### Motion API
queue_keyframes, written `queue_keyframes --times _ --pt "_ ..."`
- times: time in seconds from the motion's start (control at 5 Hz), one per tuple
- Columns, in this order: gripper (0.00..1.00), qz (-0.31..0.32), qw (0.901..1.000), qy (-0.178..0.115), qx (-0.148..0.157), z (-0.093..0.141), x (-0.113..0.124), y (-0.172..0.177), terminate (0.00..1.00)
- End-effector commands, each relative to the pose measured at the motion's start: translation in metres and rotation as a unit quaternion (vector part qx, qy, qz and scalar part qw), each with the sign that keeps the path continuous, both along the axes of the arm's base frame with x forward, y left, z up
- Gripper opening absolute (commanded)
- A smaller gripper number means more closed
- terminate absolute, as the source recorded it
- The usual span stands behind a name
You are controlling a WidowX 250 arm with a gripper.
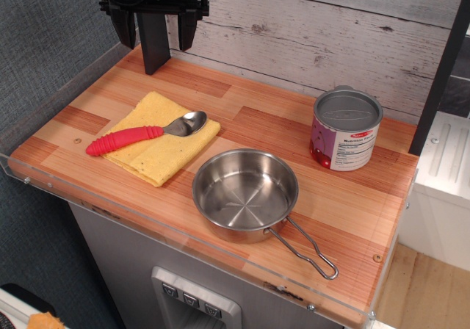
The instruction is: Move red spoon above yellow cloth
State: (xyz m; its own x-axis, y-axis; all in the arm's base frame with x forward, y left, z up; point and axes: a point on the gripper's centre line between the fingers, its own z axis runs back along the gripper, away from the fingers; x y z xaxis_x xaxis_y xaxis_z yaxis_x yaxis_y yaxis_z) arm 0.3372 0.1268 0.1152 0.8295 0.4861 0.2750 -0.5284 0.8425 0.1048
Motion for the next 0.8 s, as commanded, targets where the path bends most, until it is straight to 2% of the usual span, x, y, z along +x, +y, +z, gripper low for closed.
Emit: queue_keyframes --times 0.0,0.2,0.4,0.6 --pt "1.0 0.0 1.0 0.0 0.0 0.0 0.0 0.0 0.0" --pt "1.0 -0.092 0.9953 0.011 0.026 0.001 -0.015 0.003 0.0" --pt "1.0 -0.207 0.9766 0.053 0.026 0.004 -0.034 0.015 0.0" --pt "1.0 -0.299 0.9485 0.103 0.021 0.003 -0.047 0.032 0.0"
